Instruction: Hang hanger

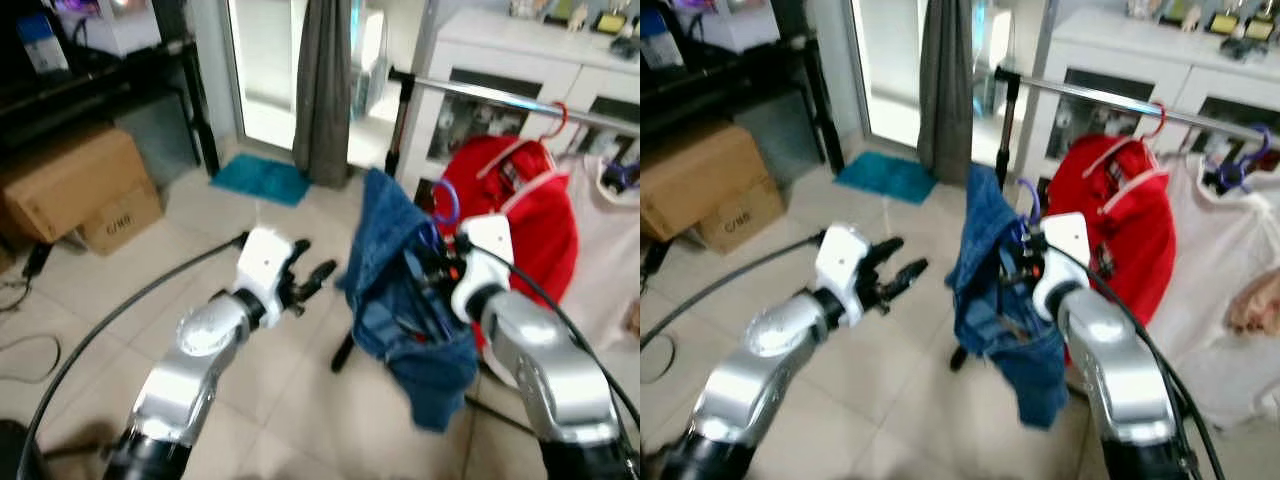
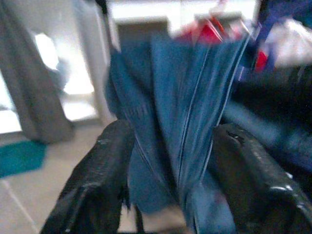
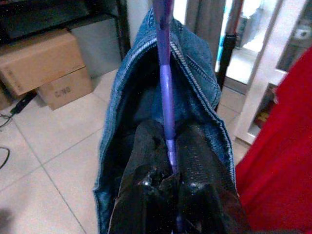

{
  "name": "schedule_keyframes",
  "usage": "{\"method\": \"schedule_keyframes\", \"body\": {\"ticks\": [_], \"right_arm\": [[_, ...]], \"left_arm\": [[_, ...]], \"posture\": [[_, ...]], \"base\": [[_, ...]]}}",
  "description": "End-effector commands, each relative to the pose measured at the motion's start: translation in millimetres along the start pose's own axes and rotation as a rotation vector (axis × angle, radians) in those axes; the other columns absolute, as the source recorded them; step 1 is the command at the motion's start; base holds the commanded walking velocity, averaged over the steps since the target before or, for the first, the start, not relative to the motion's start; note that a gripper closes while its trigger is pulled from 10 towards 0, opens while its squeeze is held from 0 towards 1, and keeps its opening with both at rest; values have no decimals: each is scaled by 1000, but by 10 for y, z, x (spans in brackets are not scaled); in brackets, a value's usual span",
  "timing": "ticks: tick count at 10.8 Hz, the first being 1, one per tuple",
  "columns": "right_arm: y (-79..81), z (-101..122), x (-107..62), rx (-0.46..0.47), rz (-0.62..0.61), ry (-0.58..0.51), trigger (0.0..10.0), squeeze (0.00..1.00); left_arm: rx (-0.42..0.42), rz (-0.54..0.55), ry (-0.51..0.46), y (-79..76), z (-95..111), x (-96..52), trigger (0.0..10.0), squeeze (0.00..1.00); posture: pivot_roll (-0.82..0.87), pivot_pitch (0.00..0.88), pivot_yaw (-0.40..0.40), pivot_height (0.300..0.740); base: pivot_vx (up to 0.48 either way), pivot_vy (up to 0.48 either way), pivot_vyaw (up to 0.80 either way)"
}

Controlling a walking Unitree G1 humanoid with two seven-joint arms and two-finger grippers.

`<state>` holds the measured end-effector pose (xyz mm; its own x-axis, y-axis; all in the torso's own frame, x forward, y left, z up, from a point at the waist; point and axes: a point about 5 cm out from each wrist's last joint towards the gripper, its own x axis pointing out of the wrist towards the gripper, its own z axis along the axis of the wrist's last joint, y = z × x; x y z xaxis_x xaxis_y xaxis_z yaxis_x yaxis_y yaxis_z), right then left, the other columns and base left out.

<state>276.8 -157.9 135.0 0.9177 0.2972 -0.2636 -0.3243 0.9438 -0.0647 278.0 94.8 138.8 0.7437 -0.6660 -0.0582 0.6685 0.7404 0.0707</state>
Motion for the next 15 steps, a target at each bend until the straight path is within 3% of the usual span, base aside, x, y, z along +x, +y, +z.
{"method": "schedule_keyframes", "body": {"ticks": [1, 5, 12, 14, 15], "right_arm": [[46, 108, 34, -8, 18, -43, 0, 0], [101, 148, 83, -3, 36, -58, 0, 0], [147, 265, 12, 56, 42, -105, 0, 0], [219, 334, 14, 55, 70, -123, 0, 0], [246, 364, 17, 56, 78, -131, 0, 0]], "left_arm": [[1, -5, 4, -8, -21, 35, 10000, 1000], [67, -42, -8, -45, 36, 191, 10000, 1000], [93, -74, -29, -108, 28, 356, 10000, 1000], [65, -153, -94, -209, 93, 412, 10000, 1000], [59, -152, -123, -183, 137, 423, 10000, 573]], "posture": [[24, 19, -18, 740], [27, 5, -8, 740], [-15, 9, 6, 740], [-6, 17, 3, 740], [-1, 19, 3, 740]], "base": [[0, 0, 0], [0, 0, 0], [0, 0, 0], [0, 0, 0], [0, 0, 0]]}}
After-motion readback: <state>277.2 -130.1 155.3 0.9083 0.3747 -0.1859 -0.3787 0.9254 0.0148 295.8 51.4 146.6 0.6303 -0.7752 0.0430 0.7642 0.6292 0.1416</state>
